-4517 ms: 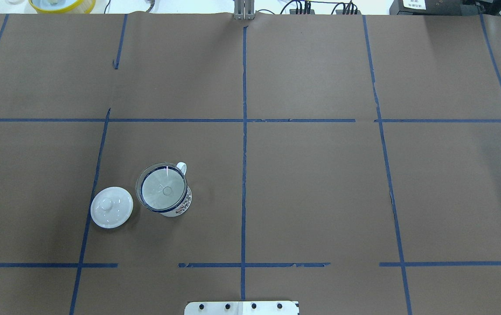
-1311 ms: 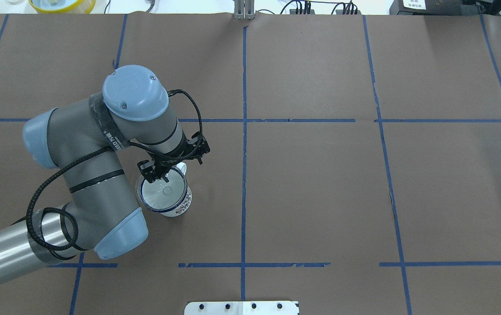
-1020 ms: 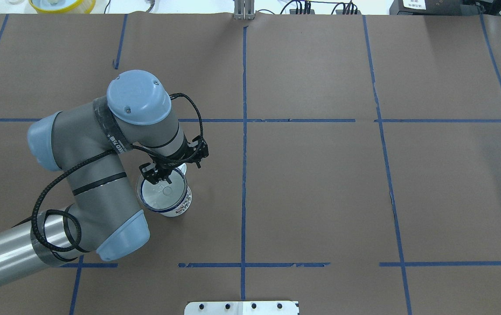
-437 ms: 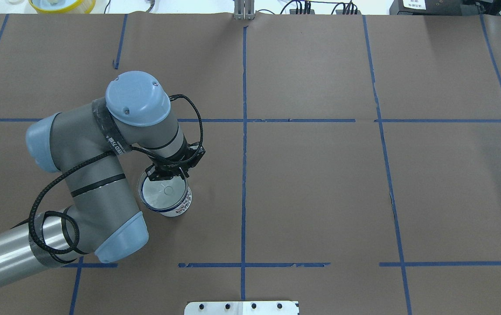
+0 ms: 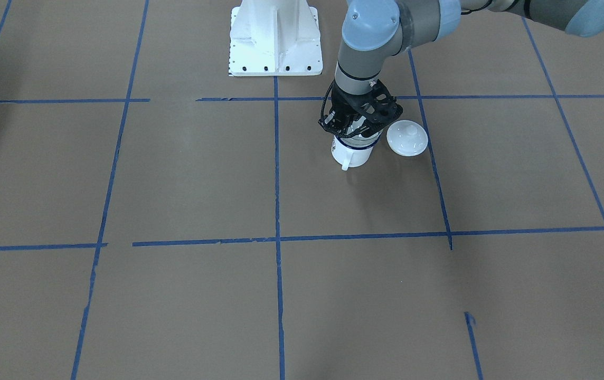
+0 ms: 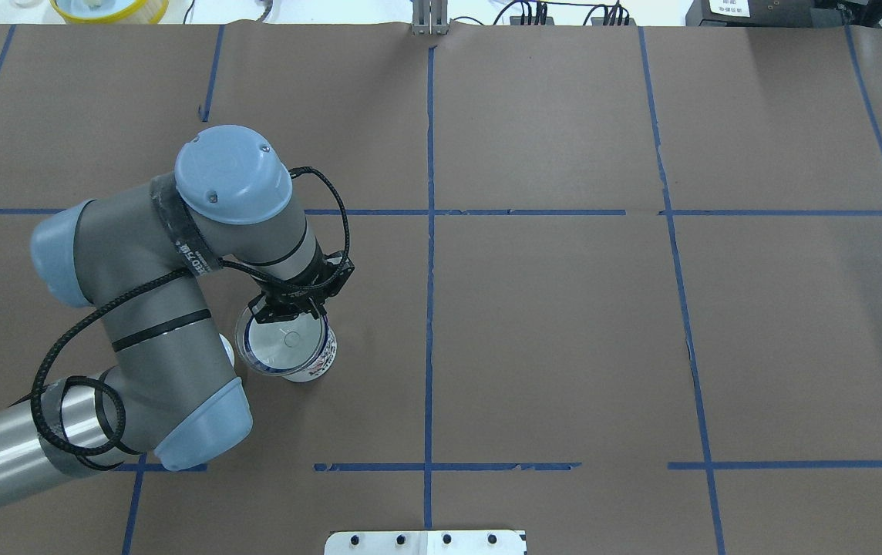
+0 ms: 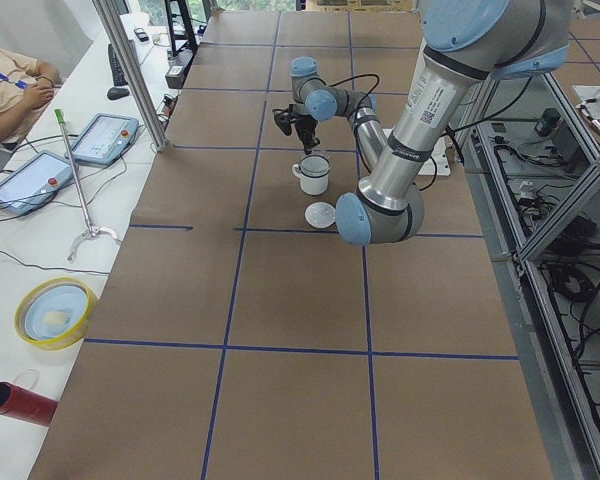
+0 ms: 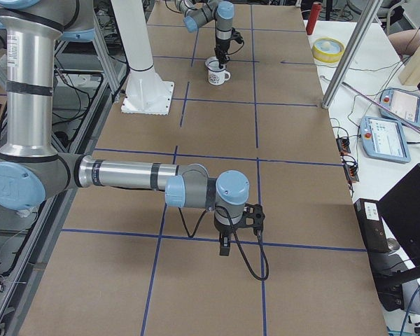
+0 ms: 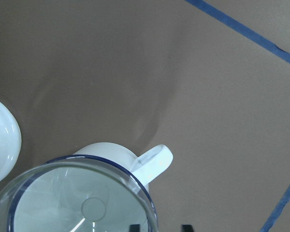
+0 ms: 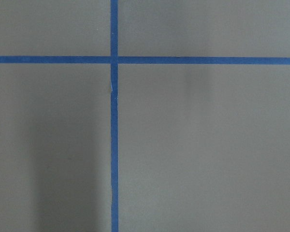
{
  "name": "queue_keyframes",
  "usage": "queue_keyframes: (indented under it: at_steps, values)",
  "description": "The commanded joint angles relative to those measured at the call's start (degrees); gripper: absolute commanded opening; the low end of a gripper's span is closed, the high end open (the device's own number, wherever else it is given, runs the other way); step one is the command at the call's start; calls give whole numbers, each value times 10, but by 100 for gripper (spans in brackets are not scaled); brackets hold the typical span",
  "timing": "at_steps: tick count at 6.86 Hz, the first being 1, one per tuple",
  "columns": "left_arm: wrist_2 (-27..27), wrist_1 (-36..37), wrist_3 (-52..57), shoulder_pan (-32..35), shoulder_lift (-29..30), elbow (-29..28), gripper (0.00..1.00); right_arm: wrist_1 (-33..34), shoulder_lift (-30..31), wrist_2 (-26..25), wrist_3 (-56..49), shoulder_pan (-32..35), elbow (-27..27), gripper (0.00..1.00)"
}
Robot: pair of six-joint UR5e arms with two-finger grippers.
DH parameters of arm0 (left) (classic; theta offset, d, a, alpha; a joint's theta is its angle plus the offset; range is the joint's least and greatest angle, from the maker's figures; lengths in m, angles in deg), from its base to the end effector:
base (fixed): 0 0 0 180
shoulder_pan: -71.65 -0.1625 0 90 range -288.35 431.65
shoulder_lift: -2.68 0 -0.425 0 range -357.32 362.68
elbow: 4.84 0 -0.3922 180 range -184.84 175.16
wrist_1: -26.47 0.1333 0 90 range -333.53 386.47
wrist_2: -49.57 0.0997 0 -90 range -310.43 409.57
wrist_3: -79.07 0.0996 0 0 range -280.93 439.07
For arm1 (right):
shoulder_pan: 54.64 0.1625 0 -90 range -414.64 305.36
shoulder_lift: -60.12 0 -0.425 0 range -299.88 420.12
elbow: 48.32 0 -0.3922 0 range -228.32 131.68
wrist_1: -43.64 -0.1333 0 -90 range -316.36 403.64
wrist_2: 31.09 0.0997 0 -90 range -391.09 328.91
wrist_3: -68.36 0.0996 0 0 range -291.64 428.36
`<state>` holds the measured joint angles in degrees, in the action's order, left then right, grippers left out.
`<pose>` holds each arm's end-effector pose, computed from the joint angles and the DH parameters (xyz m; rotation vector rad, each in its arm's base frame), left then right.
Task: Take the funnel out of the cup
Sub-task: 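Lower the left gripper onto the clear funnel in the white mug and grasp it, then lift the funnel up out of the mug with the left gripper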
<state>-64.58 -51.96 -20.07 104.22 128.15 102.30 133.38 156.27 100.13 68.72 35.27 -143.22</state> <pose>0.4724 -0.4116 0.2001 -0.2546 0.7819 -0.5363 0.0670 -0.4451 0.6702 -0.0194 -0.7193 0.0107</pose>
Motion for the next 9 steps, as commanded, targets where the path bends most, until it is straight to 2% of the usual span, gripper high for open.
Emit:
queue_keyframes:
  at_steps: [1, 2, 4, 5, 6, 8, 9]
  values:
    - [2, 61, -26, 6, 11, 59, 0, 0, 0, 0, 0, 0, 0, 100]
    - [4, 96, -26, 30, 36, 75, 0, 0, 0, 0, 0, 0, 0, 100]
    - [24, 99, -29, 80, 67, 76, 0, 0, 0, 0, 0, 0, 0, 100]
    - [64, 26, -40, 87, 65, 69, 0, 0, 0, 0, 0, 0, 0, 100]
    - [77, -111, -80, 104, 45, 31, 0, 0, 0, 0, 0, 0, 0, 100]
    - [109, -387, -130, 124, 40, -127, 0, 0, 0, 0, 0, 0, 0, 100]
    - [160, -514, -132, 127, 41, -214, 0, 0, 0, 0, 0, 0, 0, 100]
